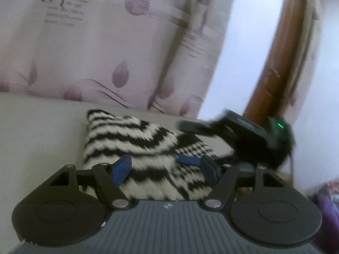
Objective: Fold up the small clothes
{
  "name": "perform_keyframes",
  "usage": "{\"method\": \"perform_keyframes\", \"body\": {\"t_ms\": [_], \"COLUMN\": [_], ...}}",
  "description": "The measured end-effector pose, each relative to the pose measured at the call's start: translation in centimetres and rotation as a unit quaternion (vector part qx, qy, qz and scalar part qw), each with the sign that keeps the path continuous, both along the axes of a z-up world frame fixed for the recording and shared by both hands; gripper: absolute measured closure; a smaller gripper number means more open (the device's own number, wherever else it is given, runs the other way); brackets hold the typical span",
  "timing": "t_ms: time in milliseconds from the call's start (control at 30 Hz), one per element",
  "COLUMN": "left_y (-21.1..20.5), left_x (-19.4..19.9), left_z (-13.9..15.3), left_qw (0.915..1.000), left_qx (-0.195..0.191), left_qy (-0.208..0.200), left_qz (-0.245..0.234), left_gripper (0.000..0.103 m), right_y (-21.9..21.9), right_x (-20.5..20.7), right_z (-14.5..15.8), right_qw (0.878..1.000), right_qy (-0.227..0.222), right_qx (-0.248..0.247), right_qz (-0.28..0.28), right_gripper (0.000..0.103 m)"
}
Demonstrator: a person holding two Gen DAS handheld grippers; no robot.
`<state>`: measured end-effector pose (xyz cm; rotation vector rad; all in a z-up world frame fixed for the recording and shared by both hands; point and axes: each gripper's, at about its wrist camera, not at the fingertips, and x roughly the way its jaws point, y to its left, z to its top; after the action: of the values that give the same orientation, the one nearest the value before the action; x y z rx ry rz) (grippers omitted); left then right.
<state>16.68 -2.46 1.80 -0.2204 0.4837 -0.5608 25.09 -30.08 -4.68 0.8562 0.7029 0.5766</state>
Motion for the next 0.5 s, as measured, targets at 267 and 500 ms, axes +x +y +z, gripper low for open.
{"method": "perform_keyframes", "body": {"t_ms": [267, 500], "left_y": [-1.6, -1.2], "left_x": [-0.7, -0.9], "left_z": [-3.1, -1.7], "left_qw": [0.9993, 0.9996], "left_qx": [0.013, 0.001], "left_qy": [0.009, -0.004], "left_qz": [-0.032, -0.028], "left_gripper": [0.032, 0.030], "right_y": [3.8, 5.1], "right_x": [2.2, 1.9], "right_z": [-0.5, 0.9], "right_qw": [0.999, 0.991], "right_qy": [0.011, -0.049], "right_qx": [-0.048, -0.121], "right_qz": [0.020, 0.011], "right_gripper": [0.043, 0.082]}}
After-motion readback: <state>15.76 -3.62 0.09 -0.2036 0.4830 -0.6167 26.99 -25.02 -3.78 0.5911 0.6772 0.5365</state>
